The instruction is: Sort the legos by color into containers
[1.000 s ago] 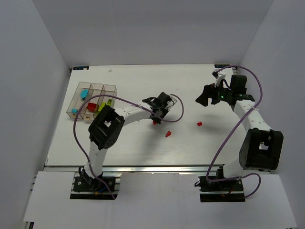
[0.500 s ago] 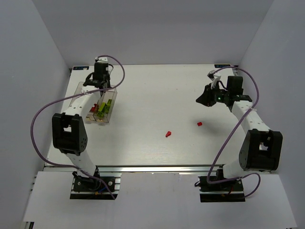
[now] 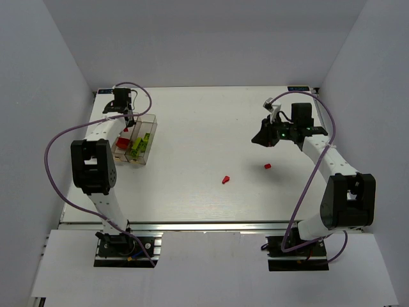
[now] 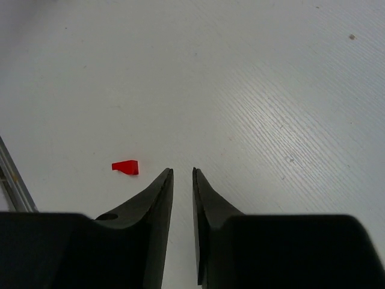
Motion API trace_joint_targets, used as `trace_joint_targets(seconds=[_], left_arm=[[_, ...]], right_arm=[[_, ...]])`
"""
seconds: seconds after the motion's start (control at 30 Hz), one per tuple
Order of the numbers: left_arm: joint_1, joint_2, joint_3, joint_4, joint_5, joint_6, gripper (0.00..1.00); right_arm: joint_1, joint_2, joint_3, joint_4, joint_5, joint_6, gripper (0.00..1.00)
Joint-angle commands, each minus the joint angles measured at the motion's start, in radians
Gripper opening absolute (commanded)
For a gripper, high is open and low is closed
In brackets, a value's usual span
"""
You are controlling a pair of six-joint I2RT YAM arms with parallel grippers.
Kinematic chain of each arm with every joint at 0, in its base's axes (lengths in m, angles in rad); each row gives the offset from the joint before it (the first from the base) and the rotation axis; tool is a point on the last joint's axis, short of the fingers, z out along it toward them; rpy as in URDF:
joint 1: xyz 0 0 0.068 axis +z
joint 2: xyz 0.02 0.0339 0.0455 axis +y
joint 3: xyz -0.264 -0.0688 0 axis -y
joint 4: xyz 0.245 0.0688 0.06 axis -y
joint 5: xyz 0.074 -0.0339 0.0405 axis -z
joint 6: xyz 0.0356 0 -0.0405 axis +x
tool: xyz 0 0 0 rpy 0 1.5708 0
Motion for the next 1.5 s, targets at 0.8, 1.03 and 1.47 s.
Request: trace_joint_targets(seconds=[0.8, 1.03, 1.47], left_arm=[[-0.022, -0.508, -0.384, 0.22, 0.898, -0.161, 0.56], [-0.022, -0.807, -0.673, 0.375, 0.803, -0.155, 0.72], [-0.022, -0.952, -0.684, 0.331, 0.597, -0.15, 0.73]], right_arm=[[0.384, 0.229, 0.05, -0.388, 0.067, -1.27, 0.71], [0.496, 0.301, 0.037, -0.302, 0.155, -1.158, 0.68], [0.544, 0.349, 0.031, -0.285, 0.287, -1.118, 0.51]])
